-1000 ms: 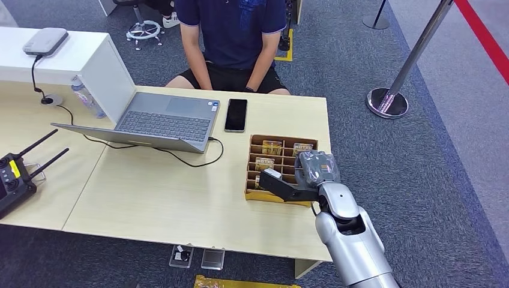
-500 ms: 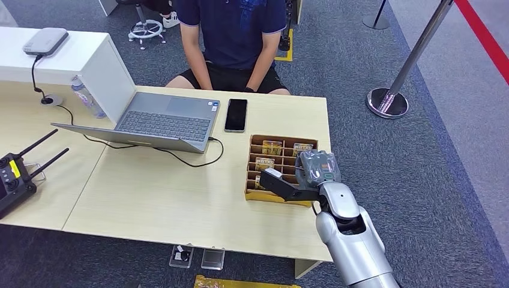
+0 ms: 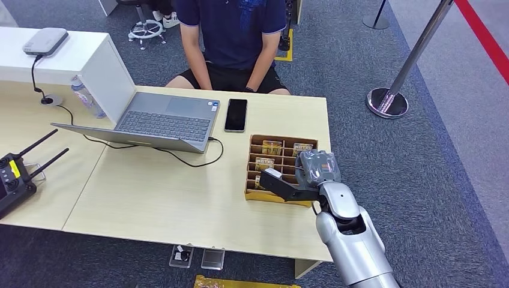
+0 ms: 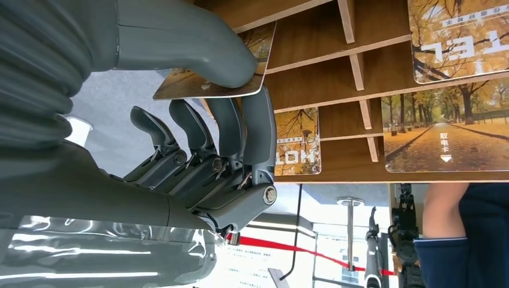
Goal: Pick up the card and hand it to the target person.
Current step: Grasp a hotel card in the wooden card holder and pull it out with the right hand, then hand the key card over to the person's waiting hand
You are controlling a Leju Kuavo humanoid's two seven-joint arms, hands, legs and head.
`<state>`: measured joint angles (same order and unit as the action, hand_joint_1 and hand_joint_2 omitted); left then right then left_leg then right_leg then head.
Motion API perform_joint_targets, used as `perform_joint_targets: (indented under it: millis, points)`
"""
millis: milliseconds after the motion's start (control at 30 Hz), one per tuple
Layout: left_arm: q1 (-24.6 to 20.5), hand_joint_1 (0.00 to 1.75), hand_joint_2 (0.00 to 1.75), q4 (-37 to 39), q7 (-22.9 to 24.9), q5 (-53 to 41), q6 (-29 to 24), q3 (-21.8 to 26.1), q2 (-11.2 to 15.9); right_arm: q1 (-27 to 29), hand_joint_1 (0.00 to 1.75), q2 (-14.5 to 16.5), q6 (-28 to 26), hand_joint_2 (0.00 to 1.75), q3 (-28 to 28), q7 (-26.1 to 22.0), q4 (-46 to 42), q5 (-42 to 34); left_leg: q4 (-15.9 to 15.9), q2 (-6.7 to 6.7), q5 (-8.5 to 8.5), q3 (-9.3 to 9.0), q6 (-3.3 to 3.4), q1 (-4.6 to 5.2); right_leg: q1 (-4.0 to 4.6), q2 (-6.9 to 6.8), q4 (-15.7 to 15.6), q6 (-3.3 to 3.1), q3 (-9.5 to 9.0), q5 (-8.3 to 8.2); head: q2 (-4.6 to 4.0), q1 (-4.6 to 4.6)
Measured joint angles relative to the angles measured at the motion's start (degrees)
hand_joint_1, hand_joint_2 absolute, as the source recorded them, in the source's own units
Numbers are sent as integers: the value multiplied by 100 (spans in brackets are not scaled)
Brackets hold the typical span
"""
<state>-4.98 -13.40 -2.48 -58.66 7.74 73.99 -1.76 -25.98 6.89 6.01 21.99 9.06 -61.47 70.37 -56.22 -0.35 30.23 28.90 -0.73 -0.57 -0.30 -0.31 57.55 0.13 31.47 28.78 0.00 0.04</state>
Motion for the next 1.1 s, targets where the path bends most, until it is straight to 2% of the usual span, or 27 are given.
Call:
perform_joint_targets:
  millis: [267, 633, 767, 900, 1100]
  points:
    - [25, 0, 175, 0, 70, 81, -70, 14, 42, 84, 154, -66, 210, 175, -55, -180, -634, -344, 0, 0, 0, 1, 0, 0, 0, 0, 0, 0, 2, 0, 0, -1]
    - [65, 0, 175, 0, 56, 181, -113, 64, 46, 377, 154, -238, 227, 175, -260, -319, -2704, -525, 0, 0, 0, 1, 0, 0, 0, 1, -1, 0, 3, 0, 0, -1]
    - [66, 0, 175, 0, 21, 168, -97, 69, 42, 377, 154, -251, 21, 175, -366, -498, -3249, -554, 0, 0, 0, 2, 0, 0, 0, 1, 0, 0, 2, 0, 0, -2]
    - [56, 0, 175, 0, -5, 95, -66, 70, 40, 208, 154, -250, -320, 175, -415, -804, -3354, -545, 0, 0, 0, 2, 0, 0, 0, 2, 0, -2, 1, -2, 0, 1]
    - [19, 0, 175, 0, -25, 2, -32, 55, 40, -251, 154, -86, -1477, 175, -414, -1583, -2968, -434, 0, 0, -2, 0, -2, -1, 1, 1, 2, -2, 0, -3, 0, -1]
